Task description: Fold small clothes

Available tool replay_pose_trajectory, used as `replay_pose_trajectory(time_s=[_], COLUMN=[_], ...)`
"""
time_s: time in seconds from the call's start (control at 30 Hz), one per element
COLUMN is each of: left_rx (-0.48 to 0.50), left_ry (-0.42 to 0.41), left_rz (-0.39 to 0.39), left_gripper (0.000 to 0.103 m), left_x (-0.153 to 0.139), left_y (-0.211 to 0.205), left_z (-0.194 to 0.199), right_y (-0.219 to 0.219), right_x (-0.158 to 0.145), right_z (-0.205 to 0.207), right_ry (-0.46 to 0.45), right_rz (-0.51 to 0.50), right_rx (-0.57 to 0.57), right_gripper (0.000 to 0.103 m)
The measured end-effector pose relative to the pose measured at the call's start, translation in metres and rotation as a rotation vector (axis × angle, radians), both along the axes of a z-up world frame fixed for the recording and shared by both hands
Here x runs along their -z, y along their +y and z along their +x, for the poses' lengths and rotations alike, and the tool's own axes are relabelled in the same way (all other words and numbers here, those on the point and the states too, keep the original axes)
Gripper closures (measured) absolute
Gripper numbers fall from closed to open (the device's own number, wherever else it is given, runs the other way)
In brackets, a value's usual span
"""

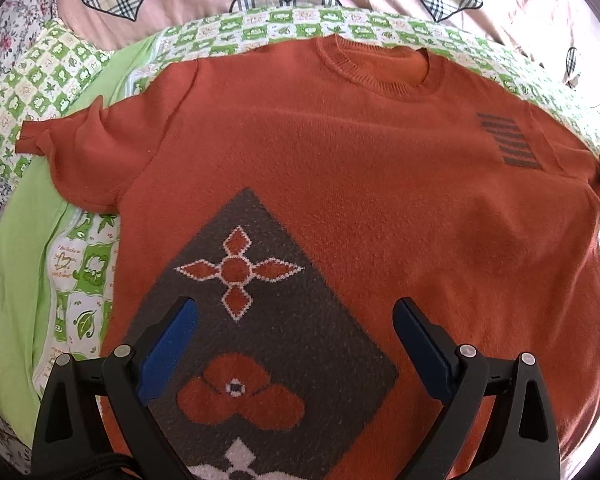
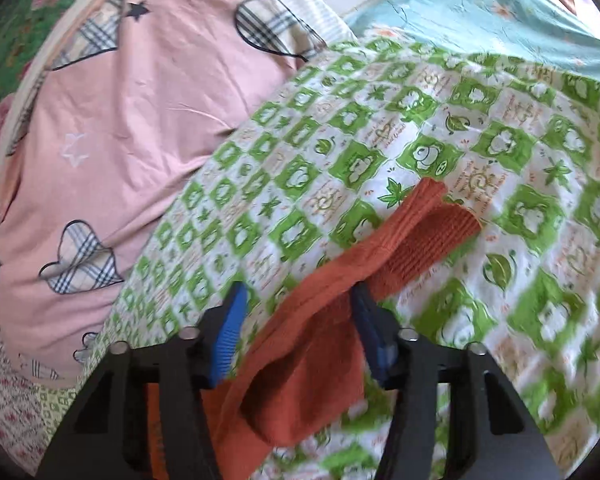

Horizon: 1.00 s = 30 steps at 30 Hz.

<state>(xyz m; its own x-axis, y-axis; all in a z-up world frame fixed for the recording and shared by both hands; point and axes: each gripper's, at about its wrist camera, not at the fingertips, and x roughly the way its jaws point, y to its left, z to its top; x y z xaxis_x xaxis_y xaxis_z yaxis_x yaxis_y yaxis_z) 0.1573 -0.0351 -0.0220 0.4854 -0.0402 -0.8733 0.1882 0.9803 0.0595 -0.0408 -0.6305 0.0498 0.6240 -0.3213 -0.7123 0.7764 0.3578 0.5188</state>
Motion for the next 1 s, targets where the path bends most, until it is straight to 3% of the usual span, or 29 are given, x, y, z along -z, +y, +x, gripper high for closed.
replay_pose_trajectory(time_s=[0.07, 0.17, 0.3, 0.43, 0.6, 0.73, 1.0], left_rx=[0.003, 0.011, 0.014, 0.001, -0.034, -0.065, -0.111], left_ry=[0.003, 0.006, 0.01, 0.015, 0.007, 0.006, 0.018], left_rz=[-0.003, -0.008, -0.027, -0.06, -0.11, -0.152, -0.256], left_gripper=[0.005, 0.005, 0.005, 0.005, 0.005, 0.005, 0.005], left_x=[0.001, 0.003, 0.003, 0.001, -0.005, -0.007, -0.007], left_y=[-0.002, -0.004, -0.002, 0.007, 0.028, 0.047, 0.08], left_z=[0.001, 0.001, -0.001, -0.008, -0.015, -0.016, -0.013], right_y=[-0.002, 0.013, 0.051, 0.118, 0.226, 0.324, 0.443], right_x=[0.004, -0.002, -0.017, -0.031, -0.037, -0.023, 0.03], right_z=[0.005, 0.016, 0.039, 0.082, 0.148, 0.202, 0.254], right_ry=[0.02, 0.055, 0.03, 0.002, -0.089, -0.124, -0.109], right_rz=[-0.003, -0.076, -0.146, -0.202, -0.194, -0.178, -0.091], right_rx=[-0.009, -0.059, -0.189, -0.385, -0.675, -0.907, -1.148], right_gripper=[0.096, 0.097, 0.098, 0.098, 0.098, 0.098, 0.098])
